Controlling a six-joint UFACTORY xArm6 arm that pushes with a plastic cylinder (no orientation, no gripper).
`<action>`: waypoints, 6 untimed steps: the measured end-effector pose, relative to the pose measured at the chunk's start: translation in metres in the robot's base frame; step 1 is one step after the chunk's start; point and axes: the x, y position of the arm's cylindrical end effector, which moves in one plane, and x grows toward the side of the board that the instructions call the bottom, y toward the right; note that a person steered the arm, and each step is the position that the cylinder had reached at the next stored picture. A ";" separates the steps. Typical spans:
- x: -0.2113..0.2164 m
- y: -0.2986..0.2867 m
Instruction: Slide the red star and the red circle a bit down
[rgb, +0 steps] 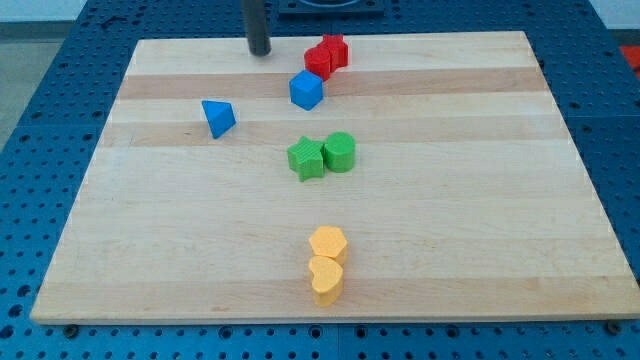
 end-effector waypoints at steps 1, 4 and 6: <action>-0.005 0.003; -0.006 0.081; 0.002 0.110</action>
